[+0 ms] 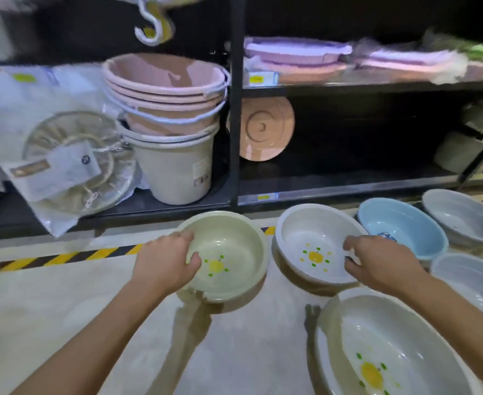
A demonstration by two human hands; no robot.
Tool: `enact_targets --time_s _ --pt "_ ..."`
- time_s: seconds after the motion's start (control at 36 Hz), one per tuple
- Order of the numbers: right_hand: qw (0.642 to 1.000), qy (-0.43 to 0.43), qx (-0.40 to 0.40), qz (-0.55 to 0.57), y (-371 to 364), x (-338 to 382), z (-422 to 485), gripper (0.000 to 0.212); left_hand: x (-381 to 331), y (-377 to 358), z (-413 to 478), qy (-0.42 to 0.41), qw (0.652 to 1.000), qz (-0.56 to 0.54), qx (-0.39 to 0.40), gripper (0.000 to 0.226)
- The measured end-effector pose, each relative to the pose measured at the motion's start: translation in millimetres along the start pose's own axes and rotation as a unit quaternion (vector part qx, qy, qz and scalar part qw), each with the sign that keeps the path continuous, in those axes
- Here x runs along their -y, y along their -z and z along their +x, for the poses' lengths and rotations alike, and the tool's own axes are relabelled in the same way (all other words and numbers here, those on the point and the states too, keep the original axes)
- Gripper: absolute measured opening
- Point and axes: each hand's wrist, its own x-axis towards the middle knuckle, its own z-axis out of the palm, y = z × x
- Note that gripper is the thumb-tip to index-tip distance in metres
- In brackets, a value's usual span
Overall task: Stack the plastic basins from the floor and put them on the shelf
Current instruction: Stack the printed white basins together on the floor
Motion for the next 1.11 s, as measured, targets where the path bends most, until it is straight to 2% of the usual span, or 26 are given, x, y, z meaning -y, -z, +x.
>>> enact_targets --time_s 0.14,0.31,0.47,0.58,0.64,0.72,0.86,0.97,1.11 --pt "0.999 0.054 0.001 0.000 -13 47 43 0.032 40 -10 1 0.044 0.998 0.034 0.012 0.034" --pt "0.995 0.100 0.005 0.015 -55 94 101 0.029 66 -55 16 0.074 0.993 0.086 0.027 0.036" --pt "0.995 0.098 0.028 0.022 -111 115 144 0.019 79 -106 35 0.090 0.988 0.107 0.069 0.039" --pt "0.994 0.084 0.049 0.053 -148 119 169 0.019 84 -140 44 0.118 0.985 0.084 0.091 0.039" --pt "0.992 0.069 0.058 0.090 -168 118 181 0.024 88 -158 47 0.138 0.984 0.060 0.093 0.040" --pt "0.981 0.047 0.083 0.171 -192 117 195 0.044 93 -182 51 0.172 0.981 0.030 0.086 0.042" --pt "0.945 -0.016 0.112 0.308 -219 121 203 0.062 106 -222 55 0.240 0.964 -0.067 0.094 0.055" --pt "0.925 -0.025 0.128 0.356 -241 125 210 0.067 107 -246 60 0.259 0.951 -0.119 0.117 0.059" --pt "0.908 -0.025 0.103 0.405 -259 129 217 0.080 106 -263 67 0.285 0.931 -0.198 0.113 0.055"
